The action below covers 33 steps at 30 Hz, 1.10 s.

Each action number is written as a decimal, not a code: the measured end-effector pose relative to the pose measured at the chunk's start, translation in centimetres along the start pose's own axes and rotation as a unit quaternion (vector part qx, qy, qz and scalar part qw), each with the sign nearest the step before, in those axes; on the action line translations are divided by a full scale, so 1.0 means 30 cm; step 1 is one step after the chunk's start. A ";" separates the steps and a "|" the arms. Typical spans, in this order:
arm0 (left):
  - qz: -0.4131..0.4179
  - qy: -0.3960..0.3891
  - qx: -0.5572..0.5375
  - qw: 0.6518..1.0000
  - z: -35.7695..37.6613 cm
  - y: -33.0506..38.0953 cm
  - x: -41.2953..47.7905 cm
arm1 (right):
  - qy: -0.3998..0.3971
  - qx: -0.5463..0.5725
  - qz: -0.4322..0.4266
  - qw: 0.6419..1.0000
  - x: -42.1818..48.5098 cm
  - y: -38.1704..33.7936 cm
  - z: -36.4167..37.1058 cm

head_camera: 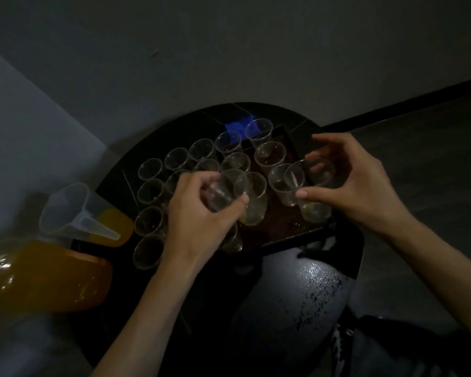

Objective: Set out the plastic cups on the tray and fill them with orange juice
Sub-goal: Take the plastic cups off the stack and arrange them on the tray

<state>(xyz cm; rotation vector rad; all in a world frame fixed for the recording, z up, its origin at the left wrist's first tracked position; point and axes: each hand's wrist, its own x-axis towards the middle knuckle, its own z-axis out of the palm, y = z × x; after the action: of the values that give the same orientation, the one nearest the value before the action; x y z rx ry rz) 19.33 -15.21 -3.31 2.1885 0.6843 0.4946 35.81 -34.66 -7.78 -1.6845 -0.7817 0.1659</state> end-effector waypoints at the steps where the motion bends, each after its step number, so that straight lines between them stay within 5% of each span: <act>1: 0.006 -0.003 -0.003 1.000 0.017 -0.003 -0.010 | -0.007 0.006 0.002 1.000 -0.001 0.005 -0.011; 13: 0.079 -0.048 0.125 0.988 0.165 -0.087 -0.065 | -0.134 -0.194 -0.093 0.967 -0.014 0.085 -0.038; 33: 0.125 -0.013 0.298 0.946 0.214 -0.130 -0.046 | -0.194 -0.252 -0.045 0.947 -0.024 0.148 0.019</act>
<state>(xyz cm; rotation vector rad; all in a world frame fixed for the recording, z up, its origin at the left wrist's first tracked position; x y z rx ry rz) 20.52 -17.47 -10.50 2.8721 0.5952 0.4191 36.77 -34.87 -12.20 -2.1253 -1.2758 0.2534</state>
